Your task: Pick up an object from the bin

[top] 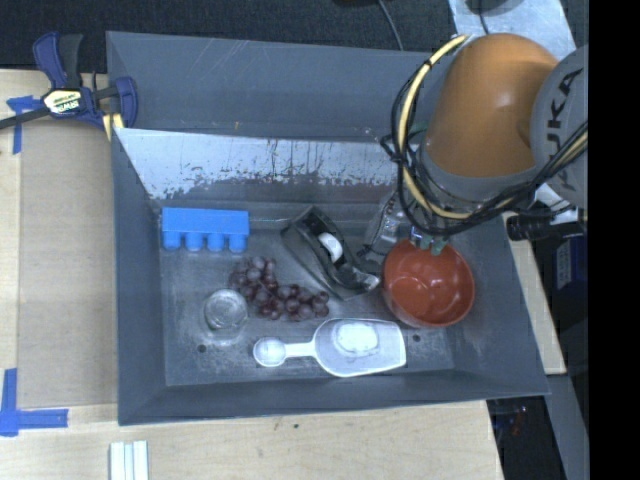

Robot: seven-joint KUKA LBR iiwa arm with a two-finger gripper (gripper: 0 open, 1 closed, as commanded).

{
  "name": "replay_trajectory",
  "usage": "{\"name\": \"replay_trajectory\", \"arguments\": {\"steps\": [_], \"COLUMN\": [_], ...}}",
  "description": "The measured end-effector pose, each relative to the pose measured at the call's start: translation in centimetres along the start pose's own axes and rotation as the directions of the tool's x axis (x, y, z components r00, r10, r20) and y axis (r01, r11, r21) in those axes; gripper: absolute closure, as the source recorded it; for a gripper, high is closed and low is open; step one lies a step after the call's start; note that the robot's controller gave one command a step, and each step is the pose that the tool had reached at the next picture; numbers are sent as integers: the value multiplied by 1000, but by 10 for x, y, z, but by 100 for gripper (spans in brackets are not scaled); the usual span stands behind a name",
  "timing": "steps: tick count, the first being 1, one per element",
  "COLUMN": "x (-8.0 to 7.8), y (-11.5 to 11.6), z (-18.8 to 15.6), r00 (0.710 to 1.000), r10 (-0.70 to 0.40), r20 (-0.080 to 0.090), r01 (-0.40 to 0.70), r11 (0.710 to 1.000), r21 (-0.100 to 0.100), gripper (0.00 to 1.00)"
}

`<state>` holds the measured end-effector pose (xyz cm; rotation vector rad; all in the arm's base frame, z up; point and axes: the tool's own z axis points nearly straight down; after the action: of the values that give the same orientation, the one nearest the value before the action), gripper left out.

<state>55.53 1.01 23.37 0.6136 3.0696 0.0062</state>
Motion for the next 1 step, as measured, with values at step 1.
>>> {"name": "replay_trajectory", "arguments": {"steps": [1], "x": [-10], "y": [5], "z": [-17], "r00": [1000], "r10": [2], "r20": [0], "r01": [-2], "r11": [1000], "r21": [1], "gripper": [100]}}
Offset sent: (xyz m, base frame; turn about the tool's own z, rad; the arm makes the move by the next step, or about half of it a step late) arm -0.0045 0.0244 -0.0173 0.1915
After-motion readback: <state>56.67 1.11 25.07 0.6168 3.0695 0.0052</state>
